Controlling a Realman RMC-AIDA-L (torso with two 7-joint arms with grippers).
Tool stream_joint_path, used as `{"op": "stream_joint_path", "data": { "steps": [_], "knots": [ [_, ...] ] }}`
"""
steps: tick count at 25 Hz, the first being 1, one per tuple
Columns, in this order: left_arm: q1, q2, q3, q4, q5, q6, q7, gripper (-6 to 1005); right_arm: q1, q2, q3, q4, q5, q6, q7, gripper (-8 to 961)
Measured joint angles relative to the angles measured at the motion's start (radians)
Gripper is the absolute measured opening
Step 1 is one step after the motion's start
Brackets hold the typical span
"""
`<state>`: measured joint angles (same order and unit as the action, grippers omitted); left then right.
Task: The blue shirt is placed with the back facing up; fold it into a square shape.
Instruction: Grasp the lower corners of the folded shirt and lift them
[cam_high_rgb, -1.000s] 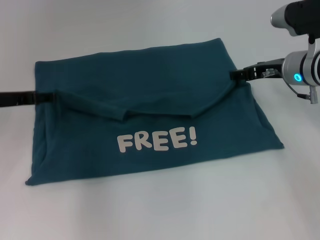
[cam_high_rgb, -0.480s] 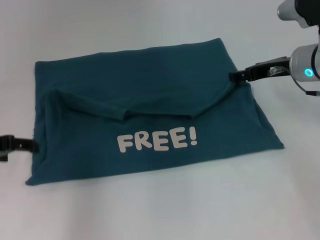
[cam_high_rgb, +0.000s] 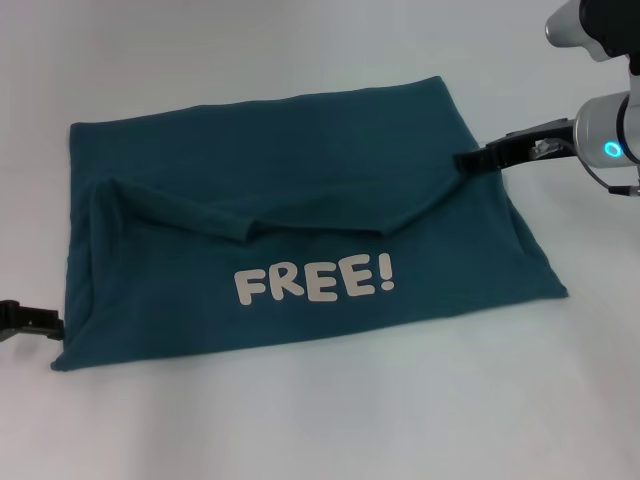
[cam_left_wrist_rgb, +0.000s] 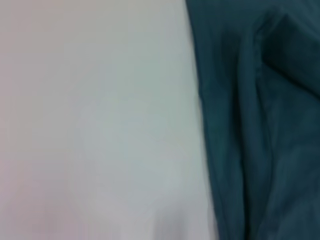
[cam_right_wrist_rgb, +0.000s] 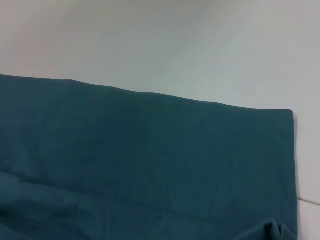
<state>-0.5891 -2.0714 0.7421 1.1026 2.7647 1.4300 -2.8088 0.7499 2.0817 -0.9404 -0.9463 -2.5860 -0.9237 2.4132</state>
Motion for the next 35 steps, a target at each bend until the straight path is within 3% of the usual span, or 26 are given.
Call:
{"op": "stream_joint_path", "data": {
  "steps": [6, 17, 35],
  "knots": [
    [-0.015, -0.001, 0.003, -0.033, 0.003, 0.0, -0.025, 902, 0.003, 0.0, 0.0, 0.0, 0.0, 0.0, -0.001, 916],
    [-0.047, 0.009, -0.002, -0.042, 0.007, 0.114, -0.049, 891, 0.005, -0.005, 0.0, 0.0, 0.0, 0.0, -0.001, 917],
    [-0.085, 0.01, -0.006, -0.152, 0.007, 0.021, -0.08, 873, -0.002, 0.003, -0.027, -0.002, 0.0, 0.007, -0.005, 916]
  ]
}}
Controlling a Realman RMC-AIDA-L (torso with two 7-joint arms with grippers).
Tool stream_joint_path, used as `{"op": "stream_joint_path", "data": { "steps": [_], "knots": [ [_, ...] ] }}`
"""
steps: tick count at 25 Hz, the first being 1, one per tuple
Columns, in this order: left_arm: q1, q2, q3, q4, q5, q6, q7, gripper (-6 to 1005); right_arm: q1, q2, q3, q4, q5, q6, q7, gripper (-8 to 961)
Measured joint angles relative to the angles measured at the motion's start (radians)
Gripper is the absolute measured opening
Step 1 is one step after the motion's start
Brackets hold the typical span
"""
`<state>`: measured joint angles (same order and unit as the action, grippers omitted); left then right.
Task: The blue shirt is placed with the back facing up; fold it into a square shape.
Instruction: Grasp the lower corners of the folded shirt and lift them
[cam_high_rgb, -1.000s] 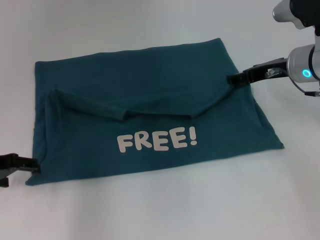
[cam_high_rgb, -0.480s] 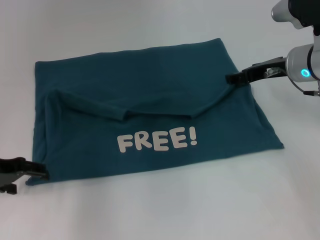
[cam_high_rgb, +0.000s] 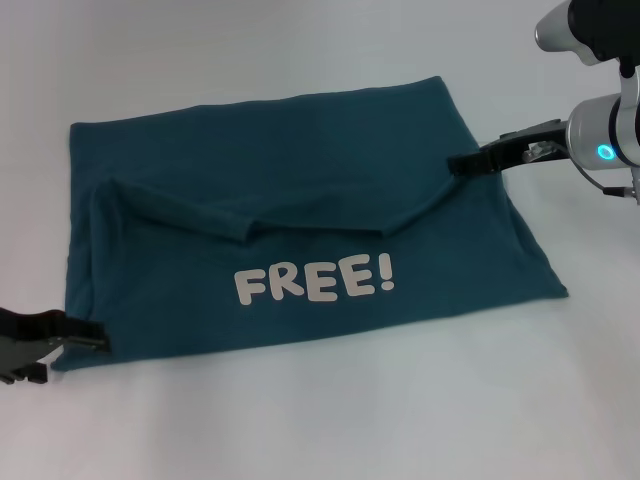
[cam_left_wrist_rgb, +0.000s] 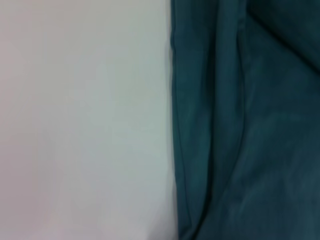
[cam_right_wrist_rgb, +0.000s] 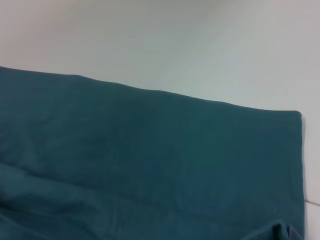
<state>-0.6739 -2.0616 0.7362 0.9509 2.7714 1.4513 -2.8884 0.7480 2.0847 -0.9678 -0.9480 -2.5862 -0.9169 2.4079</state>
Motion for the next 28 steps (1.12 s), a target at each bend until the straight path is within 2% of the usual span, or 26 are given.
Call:
{"op": "stream_joint_path", "data": {
  "steps": [17, 28],
  "knots": [
    [-0.011, 0.0, 0.003, -0.049, 0.004, -0.043, -0.003, 856, 0.003, 0.002, -0.023, 0.0, 0.0, 0.002, 0.003, 917],
    [-0.063, 0.005, 0.008, -0.118, 0.004, -0.072, 0.005, 846, 0.009, 0.003, -0.028, 0.0, 0.0, 0.0, 0.004, 918]
  ]
}}
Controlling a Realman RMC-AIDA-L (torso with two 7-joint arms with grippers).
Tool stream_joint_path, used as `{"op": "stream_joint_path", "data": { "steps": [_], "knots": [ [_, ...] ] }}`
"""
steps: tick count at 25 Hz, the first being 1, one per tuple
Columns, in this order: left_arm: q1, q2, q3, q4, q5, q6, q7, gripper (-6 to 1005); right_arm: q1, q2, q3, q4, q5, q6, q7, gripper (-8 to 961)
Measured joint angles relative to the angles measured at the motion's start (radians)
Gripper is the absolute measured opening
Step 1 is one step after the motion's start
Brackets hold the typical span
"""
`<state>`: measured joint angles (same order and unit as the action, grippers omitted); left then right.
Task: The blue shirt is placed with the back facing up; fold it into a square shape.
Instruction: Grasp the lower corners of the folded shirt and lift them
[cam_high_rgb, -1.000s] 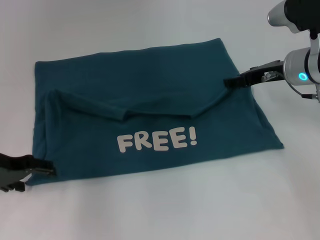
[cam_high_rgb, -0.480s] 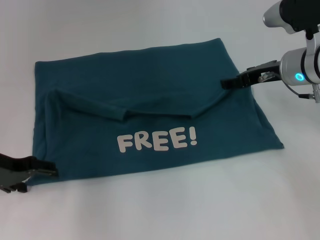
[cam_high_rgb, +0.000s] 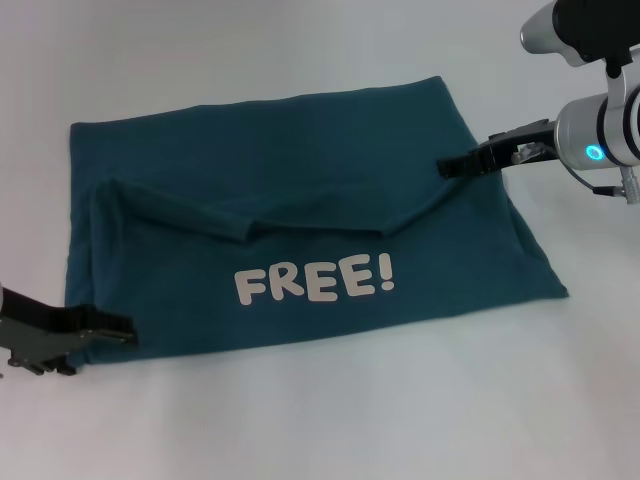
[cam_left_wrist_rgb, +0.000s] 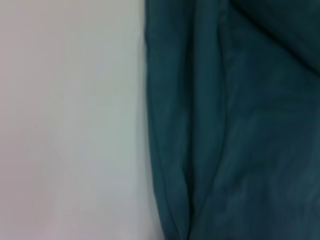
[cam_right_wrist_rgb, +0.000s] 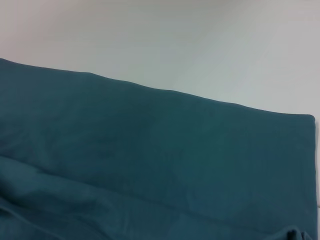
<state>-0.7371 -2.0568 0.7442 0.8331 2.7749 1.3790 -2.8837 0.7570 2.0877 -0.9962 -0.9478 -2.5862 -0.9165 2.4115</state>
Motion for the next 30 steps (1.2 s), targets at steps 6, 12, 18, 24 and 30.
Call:
{"op": "stream_joint_path", "data": {
  "steps": [6, 12, 18, 24, 30],
  "knots": [
    [-0.011, 0.005, 0.001, -0.005, -0.001, 0.0, 0.014, 840, 0.0, 0.0, 0.001, 0.003, 0.0, 0.001, 0.0, 918],
    [-0.011, 0.003, -0.004, -0.019, -0.013, -0.006, 0.068, 834, -0.001, 0.0, 0.001, 0.002, 0.001, 0.004, -0.003, 918],
    [-0.011, 0.002, -0.006, -0.019, -0.013, -0.02, 0.091, 738, 0.0, 0.0, 0.001, 0.0, 0.001, 0.004, -0.005, 918],
    [-0.012, 0.0, -0.001, -0.015, -0.013, -0.032, 0.093, 480, 0.001, 0.0, -0.001, 0.0, 0.001, 0.002, -0.004, 917],
    [-0.012, 0.0, -0.001, -0.013, -0.013, -0.041, 0.097, 285, -0.006, 0.0, -0.001, 0.0, 0.001, -0.003, -0.006, 916]
  ]
}}
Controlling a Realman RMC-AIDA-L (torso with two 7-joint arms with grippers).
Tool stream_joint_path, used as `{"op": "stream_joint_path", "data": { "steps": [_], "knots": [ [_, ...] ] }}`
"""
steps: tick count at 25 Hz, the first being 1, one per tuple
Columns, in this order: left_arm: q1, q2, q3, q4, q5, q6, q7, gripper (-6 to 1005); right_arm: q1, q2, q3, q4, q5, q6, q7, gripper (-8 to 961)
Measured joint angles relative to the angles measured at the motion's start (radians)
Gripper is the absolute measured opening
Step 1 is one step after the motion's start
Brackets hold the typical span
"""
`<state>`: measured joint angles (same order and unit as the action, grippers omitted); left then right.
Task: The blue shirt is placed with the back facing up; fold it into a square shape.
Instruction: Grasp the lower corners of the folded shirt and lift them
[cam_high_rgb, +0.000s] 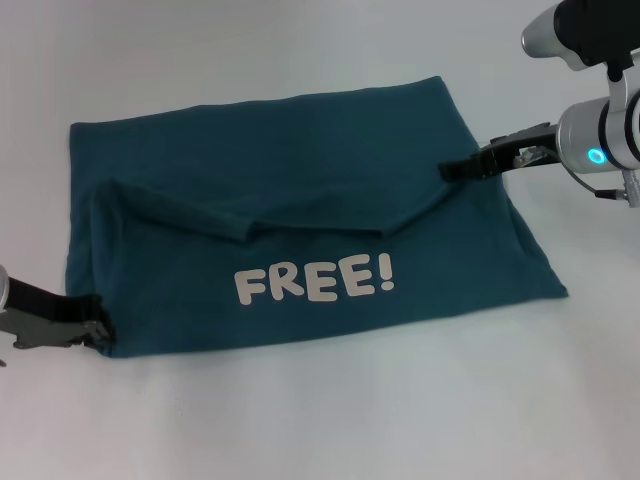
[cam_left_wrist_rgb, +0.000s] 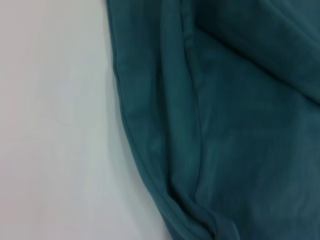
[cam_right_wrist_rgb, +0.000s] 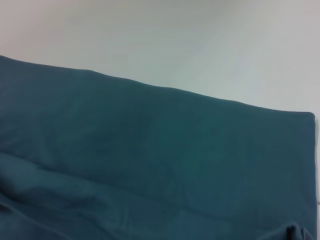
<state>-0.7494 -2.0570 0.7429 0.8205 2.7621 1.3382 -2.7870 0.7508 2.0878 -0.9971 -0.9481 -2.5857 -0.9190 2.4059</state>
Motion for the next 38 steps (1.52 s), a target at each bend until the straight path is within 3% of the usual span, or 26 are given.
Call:
{"op": "stream_joint_path", "data": {
  "steps": [10, 21, 29, 38],
  "knots": [
    [-0.008, -0.001, 0.0, -0.003, 0.001, -0.005, 0.024, 85, -0.033, 0.0, 0.002, -0.057, -0.01, -0.079, 0.04, 915],
    [-0.01, -0.001, -0.001, -0.003, -0.011, -0.006, 0.053, 85, -0.046, -0.001, 0.004, -0.173, -0.325, -0.372, 0.293, 890],
    [-0.01, 0.004, -0.005, -0.005, -0.013, -0.018, 0.078, 83, -0.124, 0.004, 0.012, -0.16, -0.272, -0.34, 0.344, 856],
    [-0.01, 0.001, -0.003, -0.006, -0.016, -0.029, 0.088, 82, -0.147, 0.005, 0.012, -0.124, -0.225, -0.293, 0.351, 818]
  ]
}}
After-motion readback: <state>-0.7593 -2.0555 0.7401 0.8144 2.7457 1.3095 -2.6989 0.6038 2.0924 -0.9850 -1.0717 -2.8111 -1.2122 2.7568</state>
